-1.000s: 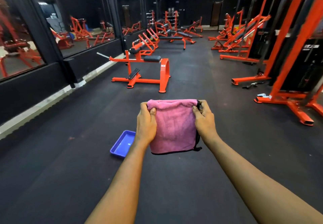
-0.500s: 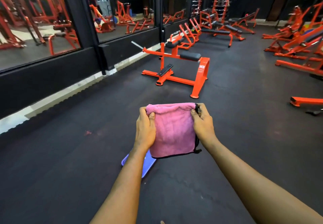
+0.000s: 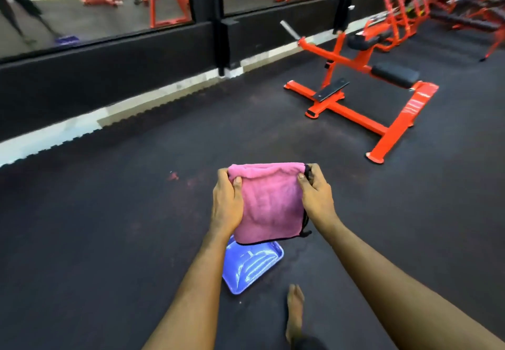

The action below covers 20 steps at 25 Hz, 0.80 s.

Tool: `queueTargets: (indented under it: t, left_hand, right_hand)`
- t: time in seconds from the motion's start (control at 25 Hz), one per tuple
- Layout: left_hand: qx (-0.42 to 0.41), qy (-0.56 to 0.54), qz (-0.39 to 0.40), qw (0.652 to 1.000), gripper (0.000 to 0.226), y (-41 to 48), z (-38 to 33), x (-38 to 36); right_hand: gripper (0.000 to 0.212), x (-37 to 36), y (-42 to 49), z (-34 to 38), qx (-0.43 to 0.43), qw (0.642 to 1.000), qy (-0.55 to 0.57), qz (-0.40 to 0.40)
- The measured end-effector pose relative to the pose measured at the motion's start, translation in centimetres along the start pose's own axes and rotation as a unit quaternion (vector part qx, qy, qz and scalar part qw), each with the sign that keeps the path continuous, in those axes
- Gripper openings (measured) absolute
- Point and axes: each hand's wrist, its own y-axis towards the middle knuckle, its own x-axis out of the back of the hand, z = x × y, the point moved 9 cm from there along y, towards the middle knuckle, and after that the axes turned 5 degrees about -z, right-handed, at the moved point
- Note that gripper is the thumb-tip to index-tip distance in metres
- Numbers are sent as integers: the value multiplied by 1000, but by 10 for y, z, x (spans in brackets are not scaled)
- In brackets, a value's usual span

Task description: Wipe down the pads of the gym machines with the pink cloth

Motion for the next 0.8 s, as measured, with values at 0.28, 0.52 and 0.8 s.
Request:
queueTargets:
  t: [0.28, 0.52, 0.8]
  left_hand:
    - [214, 86, -87, 969, 14, 47, 144, -49]
    - [382, 96, -120, 911, 18, 23, 288, -119]
    - [453, 121, -74, 880, 20, -7, 459, -198]
  right_hand:
    - [10, -132, 111, -129, -83, 976, -58, 193]
    - [15, -202, 134, -291, -155, 928, -158, 300]
    - [31, -251, 117, -486, -235, 890, -213, 327]
